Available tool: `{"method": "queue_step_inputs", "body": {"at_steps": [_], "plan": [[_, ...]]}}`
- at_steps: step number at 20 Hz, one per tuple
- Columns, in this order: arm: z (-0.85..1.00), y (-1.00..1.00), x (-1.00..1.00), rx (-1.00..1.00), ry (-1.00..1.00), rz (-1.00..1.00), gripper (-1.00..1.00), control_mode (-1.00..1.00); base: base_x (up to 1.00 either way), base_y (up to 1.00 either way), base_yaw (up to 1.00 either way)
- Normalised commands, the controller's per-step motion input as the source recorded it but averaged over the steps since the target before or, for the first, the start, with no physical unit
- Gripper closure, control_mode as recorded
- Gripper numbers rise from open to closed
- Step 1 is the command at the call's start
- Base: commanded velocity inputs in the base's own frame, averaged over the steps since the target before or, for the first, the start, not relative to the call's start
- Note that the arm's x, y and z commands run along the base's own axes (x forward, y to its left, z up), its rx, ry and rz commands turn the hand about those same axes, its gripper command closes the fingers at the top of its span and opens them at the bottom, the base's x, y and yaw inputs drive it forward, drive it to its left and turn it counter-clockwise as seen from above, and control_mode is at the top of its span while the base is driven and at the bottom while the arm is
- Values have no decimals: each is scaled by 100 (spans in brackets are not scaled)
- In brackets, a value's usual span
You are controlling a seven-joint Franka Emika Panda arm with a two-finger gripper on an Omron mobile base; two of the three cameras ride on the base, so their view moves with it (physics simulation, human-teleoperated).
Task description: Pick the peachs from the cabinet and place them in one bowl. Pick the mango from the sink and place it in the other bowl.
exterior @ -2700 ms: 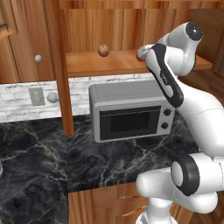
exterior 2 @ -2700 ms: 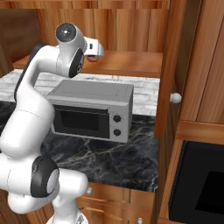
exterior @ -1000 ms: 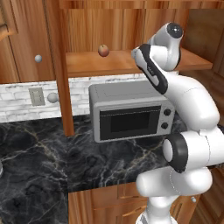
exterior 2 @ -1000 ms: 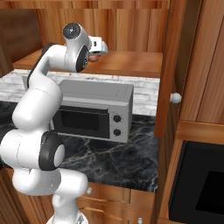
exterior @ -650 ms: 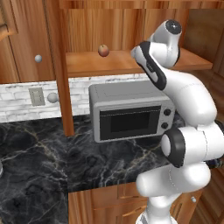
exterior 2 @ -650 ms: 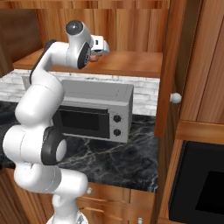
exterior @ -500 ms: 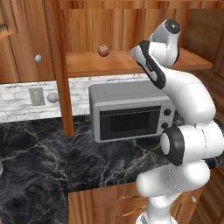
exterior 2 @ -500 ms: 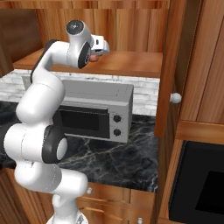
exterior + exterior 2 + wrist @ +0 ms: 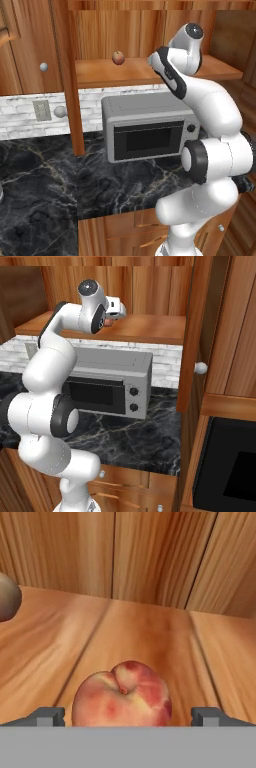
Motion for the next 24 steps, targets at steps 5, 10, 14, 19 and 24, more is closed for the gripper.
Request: {"method": "queue_step_inputs", "body": {"at_steps": [5, 10, 14, 19, 24], "plan": [[-7, 0, 14, 0, 2, 0, -100, -100, 0, 0, 0], [-7, 0, 7, 0, 3, 0, -100, -100, 0, 0, 0], [-9, 0, 6, 0, 4, 0, -100, -100, 0, 0, 0], [-5, 0, 10, 0, 0, 0, -100, -100, 0, 0, 0], [-4, 0, 11, 0, 0, 0, -100, -100, 0, 0, 0]]}}
